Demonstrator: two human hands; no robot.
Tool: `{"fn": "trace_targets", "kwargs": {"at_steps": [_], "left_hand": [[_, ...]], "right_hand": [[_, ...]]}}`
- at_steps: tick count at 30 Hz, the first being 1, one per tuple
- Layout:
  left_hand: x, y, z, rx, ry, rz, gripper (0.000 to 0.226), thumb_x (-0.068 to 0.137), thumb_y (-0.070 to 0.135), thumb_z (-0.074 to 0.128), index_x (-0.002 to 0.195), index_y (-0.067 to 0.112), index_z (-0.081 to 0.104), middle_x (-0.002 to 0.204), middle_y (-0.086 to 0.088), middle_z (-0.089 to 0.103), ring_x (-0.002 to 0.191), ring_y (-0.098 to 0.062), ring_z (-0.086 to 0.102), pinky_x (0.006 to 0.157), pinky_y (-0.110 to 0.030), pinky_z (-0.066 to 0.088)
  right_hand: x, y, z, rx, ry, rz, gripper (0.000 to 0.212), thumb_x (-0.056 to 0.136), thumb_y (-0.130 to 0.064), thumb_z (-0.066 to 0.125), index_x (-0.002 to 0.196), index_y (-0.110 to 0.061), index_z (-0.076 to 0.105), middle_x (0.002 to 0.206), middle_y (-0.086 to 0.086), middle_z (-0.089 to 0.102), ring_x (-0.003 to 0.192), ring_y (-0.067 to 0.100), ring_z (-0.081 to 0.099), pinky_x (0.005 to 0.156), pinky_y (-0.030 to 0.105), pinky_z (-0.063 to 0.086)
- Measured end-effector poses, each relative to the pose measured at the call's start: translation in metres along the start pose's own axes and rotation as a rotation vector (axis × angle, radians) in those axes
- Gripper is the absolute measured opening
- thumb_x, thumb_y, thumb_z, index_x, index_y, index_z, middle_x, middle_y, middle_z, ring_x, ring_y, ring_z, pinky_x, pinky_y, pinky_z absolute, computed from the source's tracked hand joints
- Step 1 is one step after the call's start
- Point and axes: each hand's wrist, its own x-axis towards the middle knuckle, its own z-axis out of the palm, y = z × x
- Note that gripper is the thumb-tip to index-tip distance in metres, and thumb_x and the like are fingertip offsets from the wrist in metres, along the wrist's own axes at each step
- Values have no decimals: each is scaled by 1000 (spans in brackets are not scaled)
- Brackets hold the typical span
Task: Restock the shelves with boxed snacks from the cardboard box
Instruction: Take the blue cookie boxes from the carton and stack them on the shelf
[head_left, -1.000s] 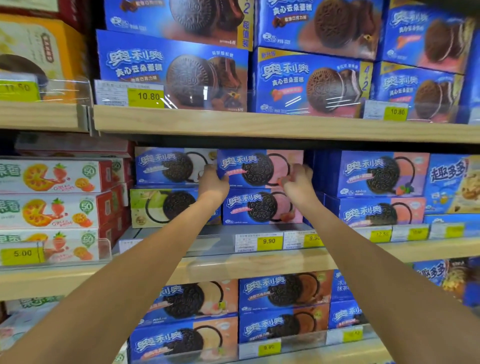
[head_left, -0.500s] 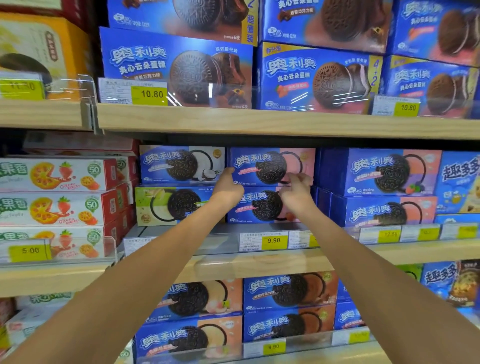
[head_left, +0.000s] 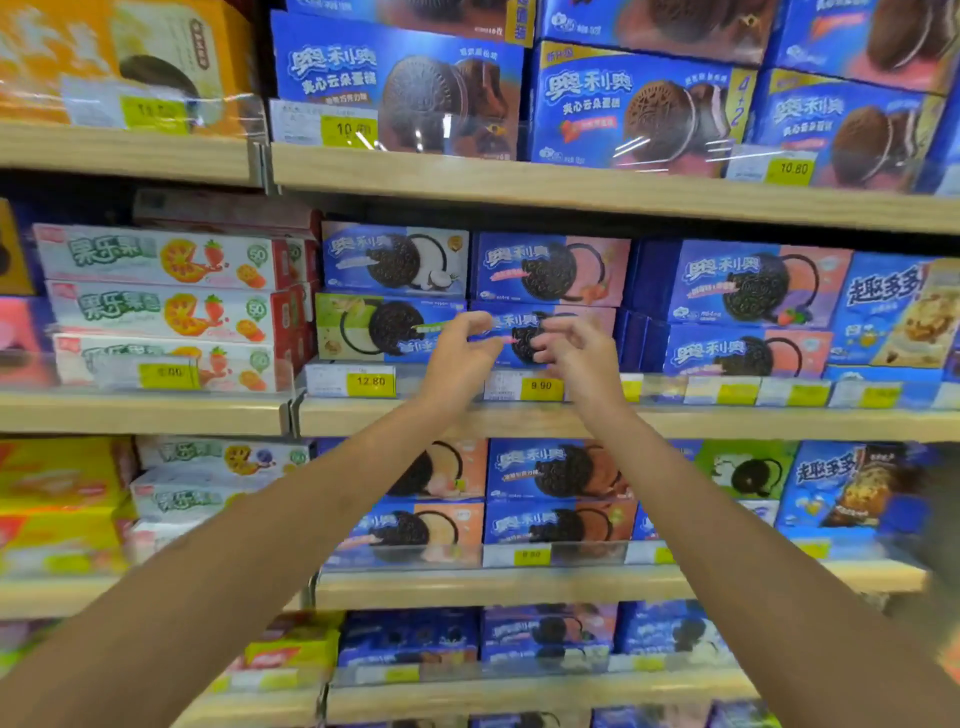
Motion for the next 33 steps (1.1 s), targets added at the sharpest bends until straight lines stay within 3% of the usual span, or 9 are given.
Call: {"fn": "trace_targets", "kwargs": {"at_steps": [6,9,15,20,22,26,28,30,33], "left_hand": [[-54,-30,-15,-61,75,-60,25,91,6,56,116,2,57,118,-17,61,98,-16,54,88,-26,44],[-86,-58,-14,-42,37,-151,16,89,1,56,102,10,59,96,-13,64,81,-19,54,76,-33,46],[-152,-133,-2,34,-79,-347,15,91,4,54,104,5,61,87,1,59,71,-4,55,53,-3,41],[-227,-250,21,79,-216,-654,27,92,-1,52,71,14,61,69,2,58,65,-10,55,63,-16,46],[-264,-294,27,64,-246,-795,36,95,-1,46,69,14,65,66,7,59,57,-1,59,56,-8,45],[-348,-371,38,151,-293,-1036,24,95,15,51,75,29,52,70,19,53,56,25,50,54,3,39],[-384,-403,48,155,-323,-1113,34,97,5,44,70,26,43,51,21,53,48,17,51,52,0,39],[-413,-433,60,230,-359,-1142,35,97,6,47,68,26,43,52,21,51,50,10,47,57,-4,37],[-464,-493,81,261,-391,-1192,36,92,2,54,63,20,43,54,7,47,38,3,45,43,-10,32]], "right_hand": [[-73,17,7,16,-199,122,17,92,1,46,91,-10,58,71,5,61,42,0,55,47,19,44],[-102,41,7,-13,-256,218,19,91,-1,46,85,-14,59,71,6,62,45,4,56,50,23,45],[-171,119,4,-82,-376,403,16,94,-5,46,94,-10,61,75,2,65,54,7,59,54,24,48],[-248,228,4,-185,-433,691,14,93,-8,52,87,-9,65,67,1,63,47,3,57,51,19,47],[-285,275,2,-160,-430,811,16,92,-10,56,92,1,67,59,1,63,49,8,58,60,27,49],[-371,356,-14,-132,-433,1074,19,90,-10,56,74,-17,62,64,2,64,60,15,60,58,24,45],[-410,390,-24,-82,-386,1169,31,90,1,53,66,-18,62,58,1,61,49,11,57,52,20,41],[-444,421,-34,-133,-384,1228,35,88,4,52,62,-18,60,60,4,57,50,12,57,58,26,39],[-497,477,-45,-185,-388,1318,30,87,4,52,67,-18,56,69,6,57,59,15,55,59,27,39]]}}
